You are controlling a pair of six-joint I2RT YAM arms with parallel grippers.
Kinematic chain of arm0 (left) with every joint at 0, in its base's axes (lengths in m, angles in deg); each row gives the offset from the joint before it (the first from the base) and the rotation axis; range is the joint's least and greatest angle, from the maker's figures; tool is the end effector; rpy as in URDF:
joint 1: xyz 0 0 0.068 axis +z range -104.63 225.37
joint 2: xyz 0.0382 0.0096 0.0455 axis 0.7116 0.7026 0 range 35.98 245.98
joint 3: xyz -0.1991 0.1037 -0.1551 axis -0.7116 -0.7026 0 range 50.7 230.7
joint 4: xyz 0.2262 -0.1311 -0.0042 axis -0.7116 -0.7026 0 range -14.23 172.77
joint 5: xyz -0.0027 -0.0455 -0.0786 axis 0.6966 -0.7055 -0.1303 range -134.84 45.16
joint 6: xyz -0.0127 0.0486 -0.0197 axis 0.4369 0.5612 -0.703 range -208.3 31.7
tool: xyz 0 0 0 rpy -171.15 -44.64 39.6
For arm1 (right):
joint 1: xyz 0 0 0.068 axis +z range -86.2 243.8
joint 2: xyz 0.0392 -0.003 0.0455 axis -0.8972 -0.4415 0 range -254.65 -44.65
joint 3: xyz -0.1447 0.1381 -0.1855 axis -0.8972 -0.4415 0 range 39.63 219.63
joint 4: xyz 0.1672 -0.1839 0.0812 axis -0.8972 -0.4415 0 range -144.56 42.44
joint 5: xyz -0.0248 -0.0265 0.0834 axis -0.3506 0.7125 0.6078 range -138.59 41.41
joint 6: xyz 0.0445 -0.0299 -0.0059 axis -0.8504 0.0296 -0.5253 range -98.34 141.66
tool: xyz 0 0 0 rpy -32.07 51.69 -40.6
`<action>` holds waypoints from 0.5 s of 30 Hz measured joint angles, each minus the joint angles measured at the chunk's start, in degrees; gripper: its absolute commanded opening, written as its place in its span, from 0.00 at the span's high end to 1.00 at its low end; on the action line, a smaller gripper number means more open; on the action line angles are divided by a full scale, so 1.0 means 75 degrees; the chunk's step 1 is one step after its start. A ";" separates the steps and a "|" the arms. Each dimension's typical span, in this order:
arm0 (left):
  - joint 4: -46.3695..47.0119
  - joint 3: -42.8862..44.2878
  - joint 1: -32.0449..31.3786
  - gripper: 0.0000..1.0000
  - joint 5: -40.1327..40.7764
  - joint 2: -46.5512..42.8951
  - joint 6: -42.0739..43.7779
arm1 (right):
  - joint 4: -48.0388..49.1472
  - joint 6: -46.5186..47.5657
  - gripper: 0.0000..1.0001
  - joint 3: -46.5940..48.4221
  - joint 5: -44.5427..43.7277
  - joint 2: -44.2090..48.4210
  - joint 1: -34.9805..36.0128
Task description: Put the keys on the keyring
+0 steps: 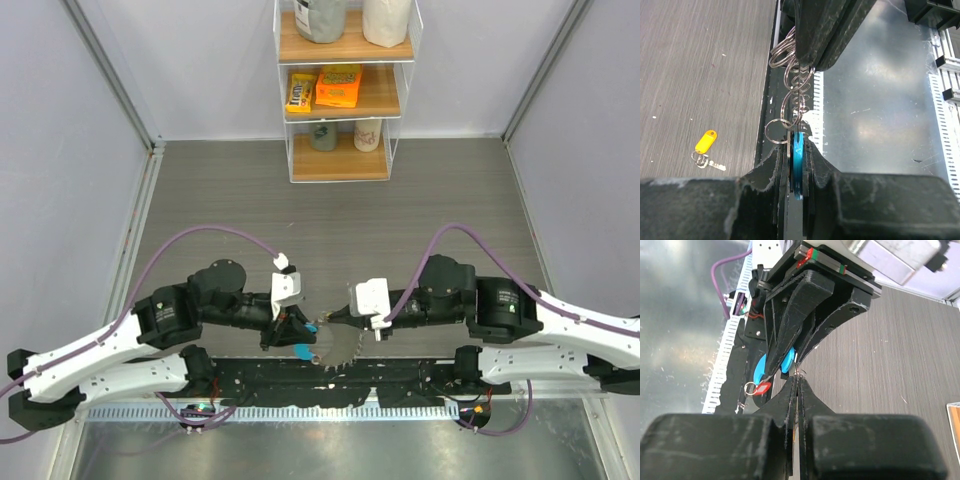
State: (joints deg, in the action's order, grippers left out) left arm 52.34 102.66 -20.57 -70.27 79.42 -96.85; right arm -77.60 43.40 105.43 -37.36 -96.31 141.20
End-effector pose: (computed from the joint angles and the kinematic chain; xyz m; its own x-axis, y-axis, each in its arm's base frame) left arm 0.0514 -0.1524 0.3510 -0.2972 0.3361 -0.8937 0.9535 0.0552 -0.2963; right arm 0.0335 0.1811 0.4087 0.3141 -0.2600 -0.9131 -0.9492 -0.0701 -0.3066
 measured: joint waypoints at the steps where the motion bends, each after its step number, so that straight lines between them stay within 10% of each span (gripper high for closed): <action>1: 0.0050 -0.0023 0.0000 1.00 -0.0006 -0.0038 -0.0003 | 0.0163 -0.0111 0.94 -0.0099 -0.0012 0.0085 0.0000; 15: 0.0909 -0.0557 0.0009 0.92 -0.0082 -0.0699 -0.0178 | 0.2069 -0.1571 0.94 -0.1282 -0.0259 0.1061 0.0015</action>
State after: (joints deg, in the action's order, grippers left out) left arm 59.16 98.49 -20.50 -70.88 74.18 -98.19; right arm -62.08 31.62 95.82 -39.31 -88.35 141.31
